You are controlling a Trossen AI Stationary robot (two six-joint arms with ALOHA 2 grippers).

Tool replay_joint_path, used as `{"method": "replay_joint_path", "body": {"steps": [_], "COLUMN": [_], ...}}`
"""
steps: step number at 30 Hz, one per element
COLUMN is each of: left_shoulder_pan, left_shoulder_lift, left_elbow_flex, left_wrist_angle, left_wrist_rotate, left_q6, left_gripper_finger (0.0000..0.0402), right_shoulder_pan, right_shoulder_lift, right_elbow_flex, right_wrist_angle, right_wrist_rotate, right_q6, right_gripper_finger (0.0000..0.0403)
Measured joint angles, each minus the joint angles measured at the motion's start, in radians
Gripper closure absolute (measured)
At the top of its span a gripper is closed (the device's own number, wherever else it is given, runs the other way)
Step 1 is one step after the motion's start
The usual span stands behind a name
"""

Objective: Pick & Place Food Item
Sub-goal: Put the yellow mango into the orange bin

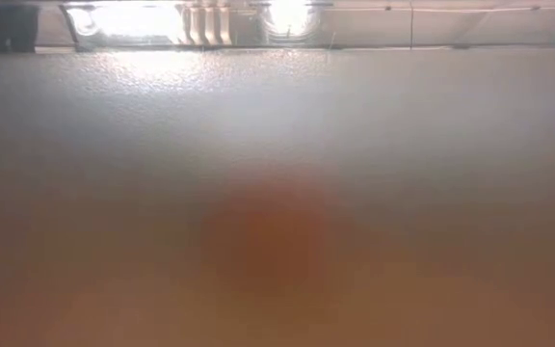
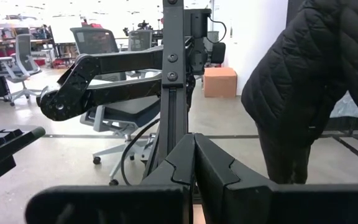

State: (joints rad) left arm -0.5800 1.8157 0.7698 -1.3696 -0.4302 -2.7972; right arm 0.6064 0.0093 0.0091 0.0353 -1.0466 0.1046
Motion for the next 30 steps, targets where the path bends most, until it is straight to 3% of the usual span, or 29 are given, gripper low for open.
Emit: {"method": "replay_joint_path", "body": {"steps": [10,30], "left_shoulder_pan": [0.006,0.039], "left_shoulder_lift": [0.000,-0.001], "left_elbow_flex": [-0.097,-0.192], "left_wrist_angle": [0.129,0.214], "left_wrist_rotate": [-0.040,-0.155], "left_q6": [0.010,0.079], "left_gripper_finger": [0.0071,0.0085], "right_shoulder_pan": [0.000,0.000], "right_shoulder_lift": [0.000,0.000], "right_elbow_flex": [0.000,0.000], "right_wrist_angle": [0.000,0.000], "right_wrist_rotate": [0.000,0.000], "right_q6": [0.000,0.000], "right_gripper_finger": [0.0395,0.0395]}}
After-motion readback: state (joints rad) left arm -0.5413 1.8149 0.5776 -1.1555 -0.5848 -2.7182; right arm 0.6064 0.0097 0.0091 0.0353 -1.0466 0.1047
